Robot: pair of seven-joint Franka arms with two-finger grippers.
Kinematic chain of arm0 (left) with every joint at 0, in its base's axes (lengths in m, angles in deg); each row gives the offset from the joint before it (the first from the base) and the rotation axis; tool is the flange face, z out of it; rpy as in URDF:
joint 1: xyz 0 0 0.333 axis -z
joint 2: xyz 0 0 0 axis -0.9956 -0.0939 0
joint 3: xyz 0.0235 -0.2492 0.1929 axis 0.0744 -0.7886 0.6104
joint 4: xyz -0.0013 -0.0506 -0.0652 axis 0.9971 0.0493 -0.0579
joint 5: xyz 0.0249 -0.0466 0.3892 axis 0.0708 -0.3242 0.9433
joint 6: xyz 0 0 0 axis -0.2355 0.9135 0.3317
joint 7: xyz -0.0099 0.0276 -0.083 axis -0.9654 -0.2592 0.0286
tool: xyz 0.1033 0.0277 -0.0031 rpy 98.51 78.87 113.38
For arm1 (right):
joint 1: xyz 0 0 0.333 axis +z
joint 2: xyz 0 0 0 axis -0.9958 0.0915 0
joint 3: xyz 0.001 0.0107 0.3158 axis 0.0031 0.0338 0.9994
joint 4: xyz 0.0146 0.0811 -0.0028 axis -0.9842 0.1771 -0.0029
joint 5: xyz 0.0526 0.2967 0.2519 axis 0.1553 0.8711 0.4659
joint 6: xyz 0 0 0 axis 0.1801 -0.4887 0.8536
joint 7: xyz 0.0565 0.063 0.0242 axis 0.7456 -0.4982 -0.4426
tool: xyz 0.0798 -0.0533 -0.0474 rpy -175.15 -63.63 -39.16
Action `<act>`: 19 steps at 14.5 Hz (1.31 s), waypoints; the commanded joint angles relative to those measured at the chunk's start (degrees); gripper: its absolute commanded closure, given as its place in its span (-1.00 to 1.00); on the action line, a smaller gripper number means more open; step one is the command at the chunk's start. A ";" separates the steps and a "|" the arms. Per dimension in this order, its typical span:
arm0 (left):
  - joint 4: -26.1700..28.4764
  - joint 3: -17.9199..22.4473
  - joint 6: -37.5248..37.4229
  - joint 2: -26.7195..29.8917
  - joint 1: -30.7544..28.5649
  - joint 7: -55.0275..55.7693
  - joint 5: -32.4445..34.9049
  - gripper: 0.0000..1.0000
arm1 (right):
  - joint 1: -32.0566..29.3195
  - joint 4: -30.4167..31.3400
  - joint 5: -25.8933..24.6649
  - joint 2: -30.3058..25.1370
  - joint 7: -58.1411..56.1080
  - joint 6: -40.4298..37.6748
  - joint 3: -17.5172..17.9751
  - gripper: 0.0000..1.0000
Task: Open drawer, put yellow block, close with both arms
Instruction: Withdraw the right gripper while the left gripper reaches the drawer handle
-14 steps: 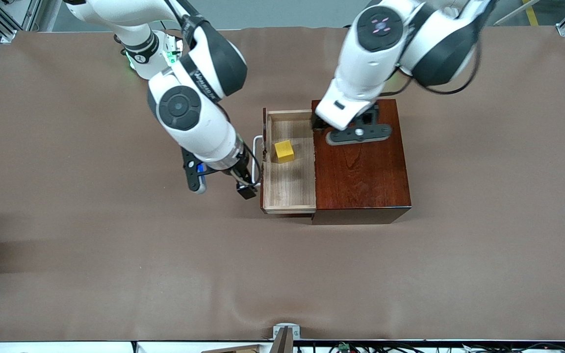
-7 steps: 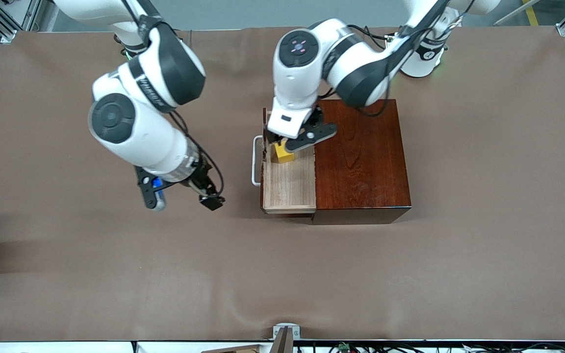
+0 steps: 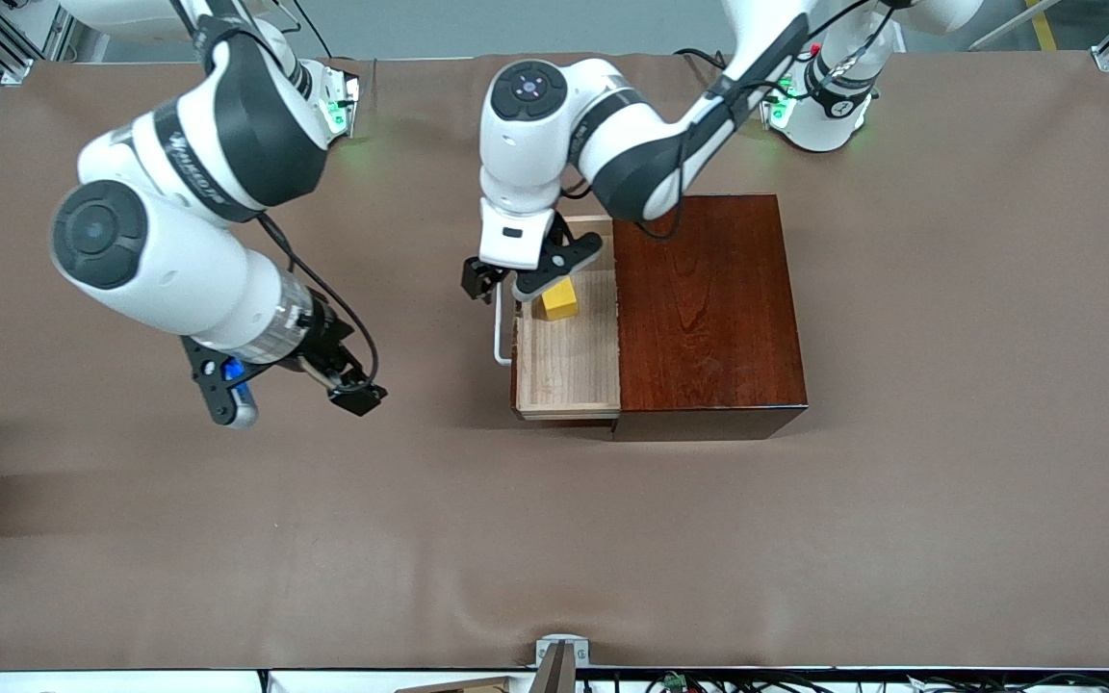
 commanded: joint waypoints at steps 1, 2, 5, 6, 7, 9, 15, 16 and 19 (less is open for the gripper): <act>-5.27 6.36 3.38 -4.48 6.11 7.09 1.59 -1.00 | -3.34 -0.70 0.27 -1.74 -5.65 -3.09 1.31 -1.00; -5.27 6.90 5.05 -5.45 6.82 8.15 1.59 -1.00 | -4.22 -0.70 0.62 -2.26 -7.41 -3.96 1.31 -1.00; -5.36 8.74 11.29 -7.64 8.83 17.79 1.76 -1.00 | -5.46 -0.97 0.54 -3.23 -15.91 -7.12 1.05 -1.00; -5.36 11.45 13.05 -7.83 11.11 20.96 1.76 -1.00 | -5.46 -0.97 0.36 -3.67 -18.56 -8.44 0.79 -1.00; -5.45 14.26 14.63 -8.79 13.83 23.61 1.68 -1.00 | -5.98 -0.97 0.27 -4.11 -20.15 -9.58 0.61 -1.00; -5.54 19.45 16.49 -11.24 17.97 27.66 1.68 -1.00 | -8.53 -0.97 0.27 -5.25 -25.06 -12.13 0.79 -1.00; -5.10 21.76 15.71 -12.75 20.80 29.35 3.42 -1.00 | -12.58 -0.97 -1.47 -7.63 -40.53 -18.73 0.52 -1.00; -5.10 21.76 14.40 -13.19 20.80 29.35 4.13 -1.00 | -12.58 -0.97 -3.75 -8.06 -45.17 -19.26 0.52 -1.00; -5.10 21.76 11.49 -13.10 20.80 29.00 5.01 -1.00 | -12.67 -0.53 -9.56 -11.13 -60.56 -20.93 0.61 -1.00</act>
